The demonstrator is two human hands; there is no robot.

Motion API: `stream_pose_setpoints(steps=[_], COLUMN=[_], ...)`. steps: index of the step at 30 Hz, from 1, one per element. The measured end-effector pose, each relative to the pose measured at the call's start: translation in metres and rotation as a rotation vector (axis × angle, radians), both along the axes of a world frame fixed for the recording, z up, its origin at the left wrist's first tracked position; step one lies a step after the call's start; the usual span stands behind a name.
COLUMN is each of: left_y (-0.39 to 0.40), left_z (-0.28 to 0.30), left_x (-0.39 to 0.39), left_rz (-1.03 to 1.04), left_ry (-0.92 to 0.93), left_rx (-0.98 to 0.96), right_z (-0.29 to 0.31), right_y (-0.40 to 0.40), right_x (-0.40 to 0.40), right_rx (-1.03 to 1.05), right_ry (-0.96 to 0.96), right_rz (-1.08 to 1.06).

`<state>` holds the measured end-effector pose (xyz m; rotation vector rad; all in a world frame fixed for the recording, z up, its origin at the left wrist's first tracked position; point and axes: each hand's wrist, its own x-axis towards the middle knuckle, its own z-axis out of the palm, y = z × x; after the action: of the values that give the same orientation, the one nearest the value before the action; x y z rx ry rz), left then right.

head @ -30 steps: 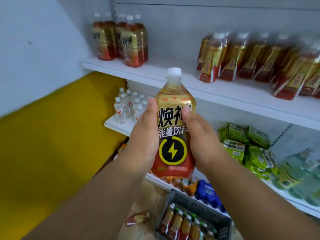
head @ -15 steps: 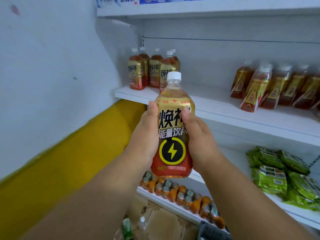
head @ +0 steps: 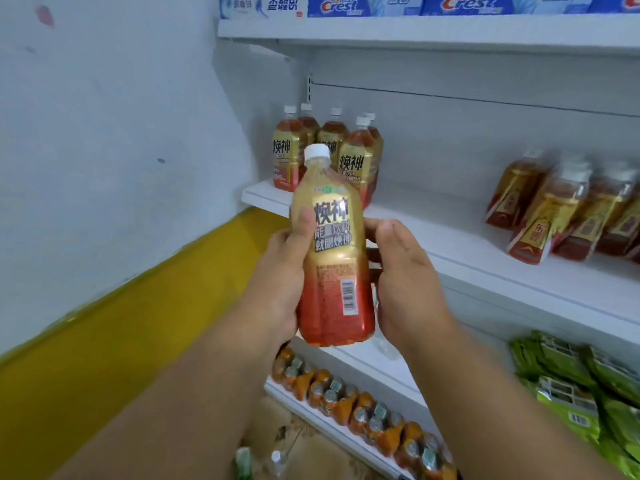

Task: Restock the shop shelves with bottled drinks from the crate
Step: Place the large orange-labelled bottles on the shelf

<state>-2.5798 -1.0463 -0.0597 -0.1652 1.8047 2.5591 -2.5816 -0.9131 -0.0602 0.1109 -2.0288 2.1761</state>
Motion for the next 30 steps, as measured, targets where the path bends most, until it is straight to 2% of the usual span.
stream_pose_setpoints(steps=[2, 5, 7, 9, 11, 14, 16, 19, 24, 30], left_y=[0.0, 0.003, 0.003, 0.0, -0.005, -0.005, -0.002, -0.004, -0.03, -0.082], left_z=[0.001, -0.01, -0.016, -0.017, -0.011, -0.003, -0.002, 0.001, 0.002, -0.013], left_x=[-0.006, -0.012, -0.013, -0.013, -0.011, -0.01, -0.011, -0.017, -0.033, -0.066], left_rz=[-0.075, -0.129, -0.093, -0.04, 0.025, 0.163, 0.219, 0.174, 0.116, 0.008], left_ry=[0.029, 0.072, 0.101, 0.116, 0.116, 0.098, 0.089, 0.075, 0.103, 0.091], left_rx=[0.086, 0.187, 0.159, 0.047, -0.051, -0.183, -0.202, -0.161, -0.163, -0.027], right_z=[-0.003, -0.011, -0.016, -0.017, -0.013, -0.005, -0.003, -0.008, -0.015, -0.014], right_y=[0.003, 0.003, 0.005, 0.008, 0.008, 0.003, -0.005, -0.022, -0.048, -0.087], right_x=[-0.011, -0.019, -0.022, -0.025, -0.025, -0.027, -0.027, -0.027, -0.033, -0.056], right_rx=[-0.037, -0.192, -0.227, -0.23, -0.207, -0.114, -0.073, 0.0, 0.061, 0.139], right_ry=[0.009, -0.151, -0.196, -0.174, -0.122, -0.023, 0.016, 0.046, 0.08, 0.056], right_rz=[0.092, 0.388, 0.492, 0.521, 0.487, 0.265, 0.148, 0.078, 0.078, 0.082])
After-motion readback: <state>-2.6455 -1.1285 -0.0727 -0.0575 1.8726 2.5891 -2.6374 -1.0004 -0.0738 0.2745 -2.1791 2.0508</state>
